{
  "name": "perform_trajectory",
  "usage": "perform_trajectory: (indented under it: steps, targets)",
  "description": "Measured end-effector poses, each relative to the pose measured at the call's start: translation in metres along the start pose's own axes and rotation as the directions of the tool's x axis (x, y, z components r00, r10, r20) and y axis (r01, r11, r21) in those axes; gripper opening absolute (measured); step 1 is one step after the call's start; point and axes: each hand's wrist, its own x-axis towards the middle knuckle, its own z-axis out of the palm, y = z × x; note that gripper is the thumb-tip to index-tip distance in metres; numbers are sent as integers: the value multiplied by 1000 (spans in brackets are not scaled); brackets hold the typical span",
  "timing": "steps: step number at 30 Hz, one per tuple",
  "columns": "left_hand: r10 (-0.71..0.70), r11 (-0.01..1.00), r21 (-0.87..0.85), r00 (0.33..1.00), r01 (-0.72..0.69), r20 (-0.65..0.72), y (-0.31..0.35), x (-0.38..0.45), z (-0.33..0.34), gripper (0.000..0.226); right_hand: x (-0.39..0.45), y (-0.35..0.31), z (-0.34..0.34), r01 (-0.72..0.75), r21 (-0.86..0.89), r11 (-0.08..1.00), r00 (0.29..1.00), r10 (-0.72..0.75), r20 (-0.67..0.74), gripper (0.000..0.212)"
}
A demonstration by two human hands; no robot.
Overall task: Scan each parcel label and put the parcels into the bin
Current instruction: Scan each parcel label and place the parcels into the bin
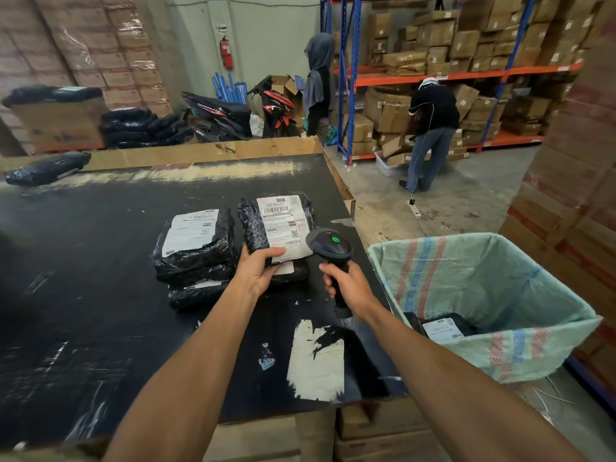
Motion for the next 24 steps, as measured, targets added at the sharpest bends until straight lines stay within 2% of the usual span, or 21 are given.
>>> perform_trajectory:
  steps: [2,6,9,17,20,22,24]
  targets:
    - [28,1000,-2,999,-28,30,3,-1,-2,73,-3,-3,0,13,3,1000,999,-13,35,11]
    - [49,998,-30,998,-47,50,11,-8,-4,102,-10,-12,8,31,-3,1000,990,-31,134,11]
    - [62,997,-59,996,-58,58,12,-10,-5,110,-14,-17,16,38,-7,999,990,-37,135,9]
    - [94,994,-77,984,-83,153,11,-9,-16,96,-16,-22,21,54,-18,998,994,-52,100,8]
    - [98,989,-124,980,-77,174,9,-8,-18,96,-14,-15,19,36,-77,996,999,-35,13,8]
    - [107,988,-130,978,-85,176,9,-9,-20,91,-12,-7,15,-38,-119,992,996,28,-87,16]
    - [117,990,-96,979,-102,166,10,-14,-22,80,-9,3,10,-173,-137,975,973,148,-177,30]
